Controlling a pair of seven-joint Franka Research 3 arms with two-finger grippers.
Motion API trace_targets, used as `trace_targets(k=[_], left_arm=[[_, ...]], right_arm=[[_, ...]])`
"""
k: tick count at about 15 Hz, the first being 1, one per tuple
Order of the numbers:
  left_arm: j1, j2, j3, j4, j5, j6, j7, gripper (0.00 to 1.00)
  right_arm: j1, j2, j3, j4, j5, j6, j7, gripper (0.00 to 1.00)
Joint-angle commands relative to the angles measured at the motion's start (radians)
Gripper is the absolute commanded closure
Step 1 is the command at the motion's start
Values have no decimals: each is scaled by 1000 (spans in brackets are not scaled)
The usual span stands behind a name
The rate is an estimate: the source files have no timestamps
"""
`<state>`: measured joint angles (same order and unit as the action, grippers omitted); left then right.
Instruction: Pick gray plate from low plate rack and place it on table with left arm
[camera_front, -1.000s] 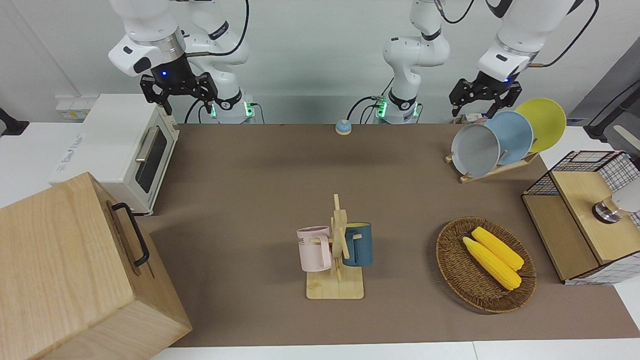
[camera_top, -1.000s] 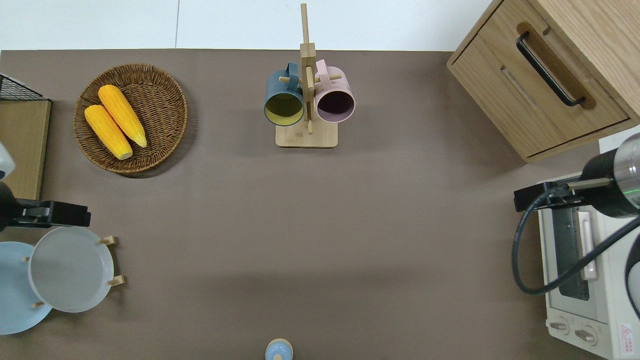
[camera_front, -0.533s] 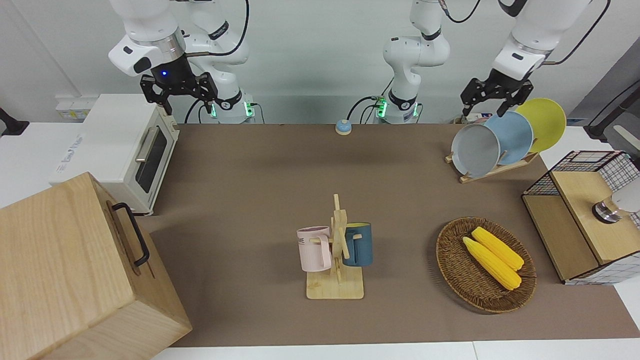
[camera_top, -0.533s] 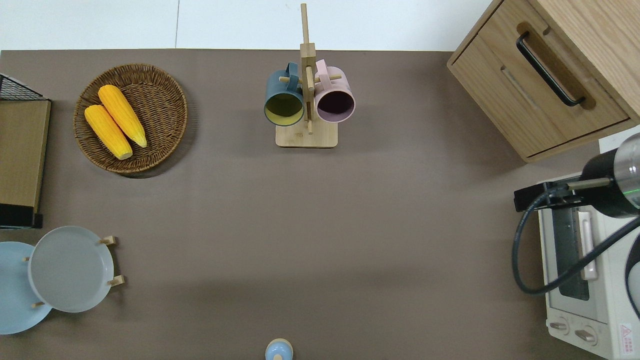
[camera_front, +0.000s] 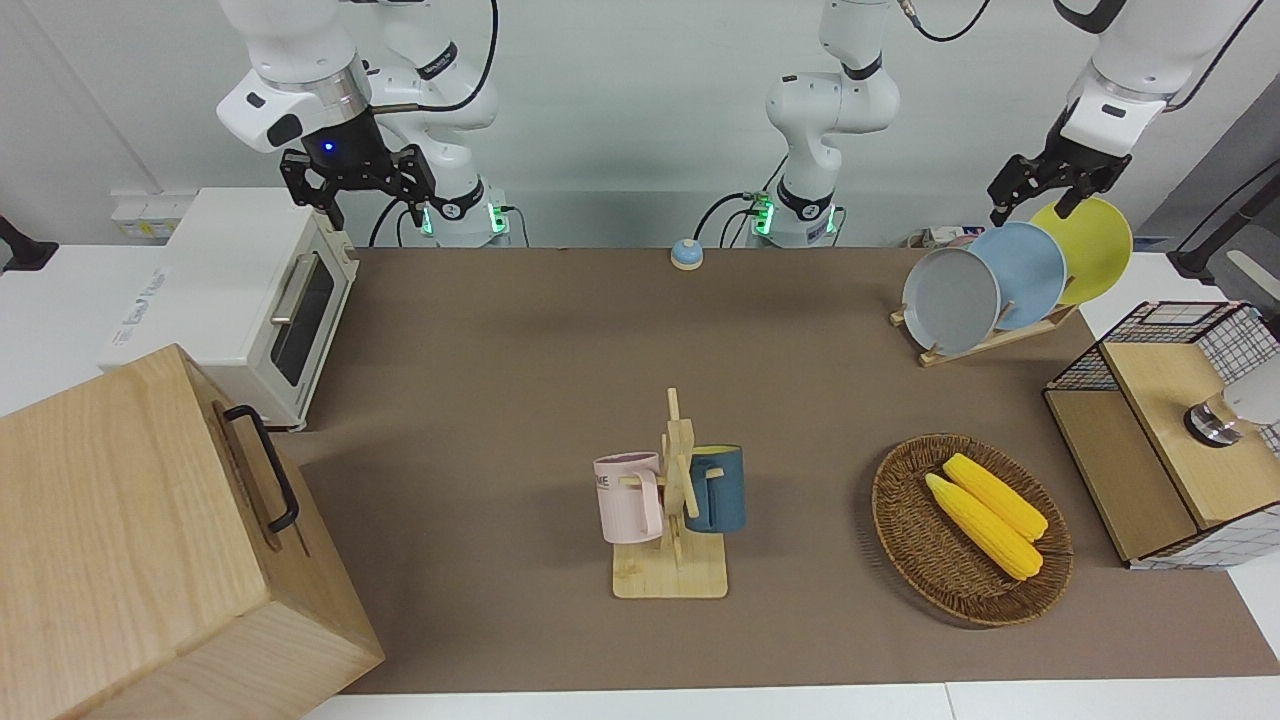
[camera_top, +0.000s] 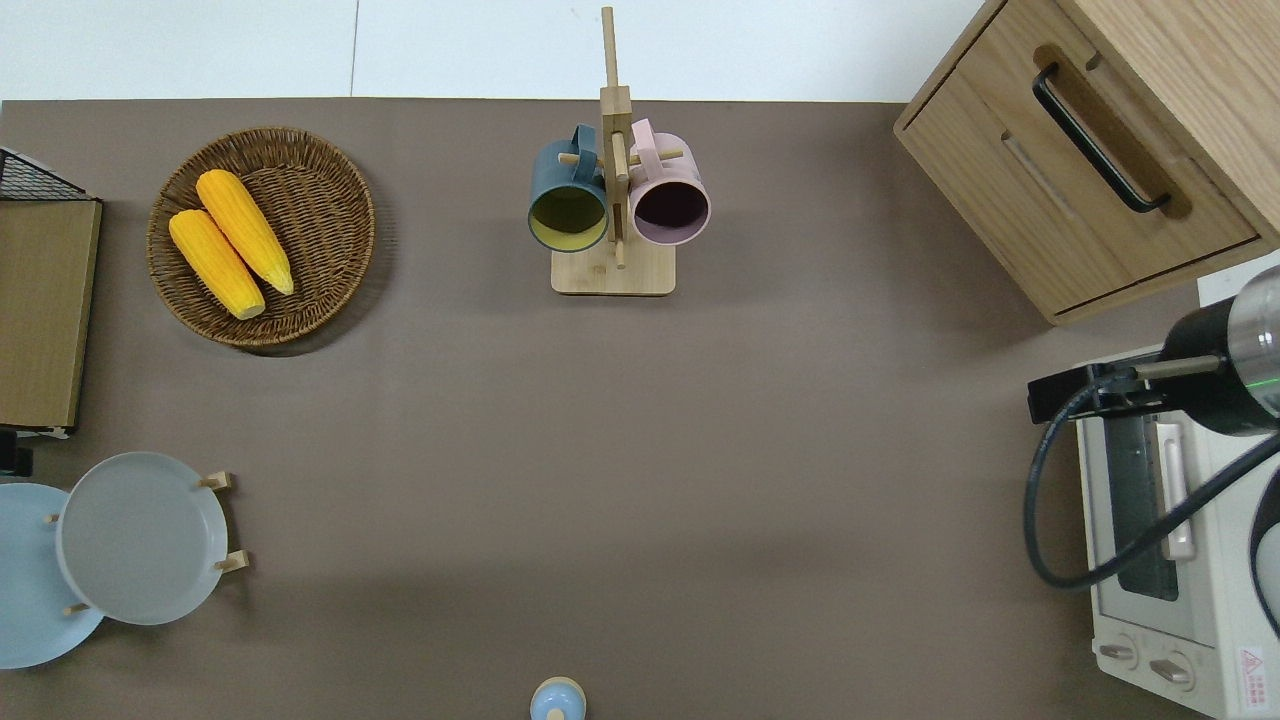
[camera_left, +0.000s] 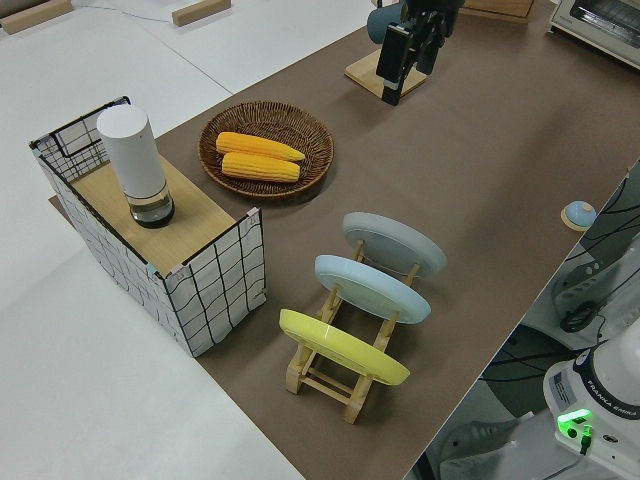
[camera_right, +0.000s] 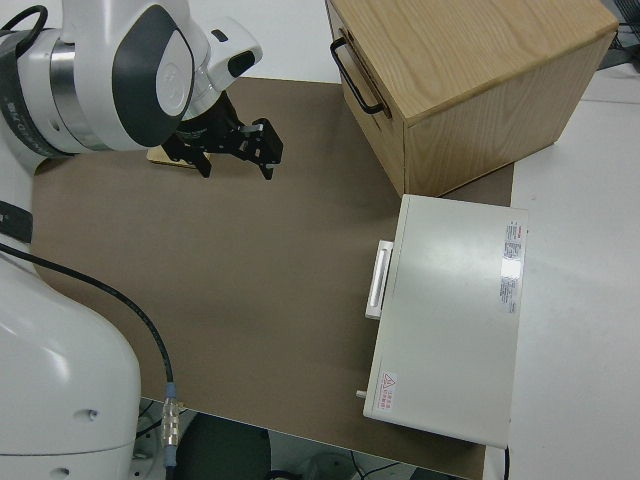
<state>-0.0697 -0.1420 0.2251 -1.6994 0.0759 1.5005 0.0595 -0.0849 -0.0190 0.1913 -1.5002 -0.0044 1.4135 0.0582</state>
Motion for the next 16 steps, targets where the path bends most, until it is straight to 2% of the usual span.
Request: trace_targets(k=[1,6,11,16], left_arm=[[-4,-27,33,-58,18,4,8,5],[-4,-45,49,-140,27,39,10,5],[-4,-126,53,-327,85,174,10,2],[8,-142,71,-429,90,273,10,2]], right_arm=[[-7,-2,7,6,7,-14,0,11],[-7,-2,7,6,7,-14,0,11],[-7,-2,7,6,7,-14,0,11],[-7,-2,7,6,7,-14,-1,13]])
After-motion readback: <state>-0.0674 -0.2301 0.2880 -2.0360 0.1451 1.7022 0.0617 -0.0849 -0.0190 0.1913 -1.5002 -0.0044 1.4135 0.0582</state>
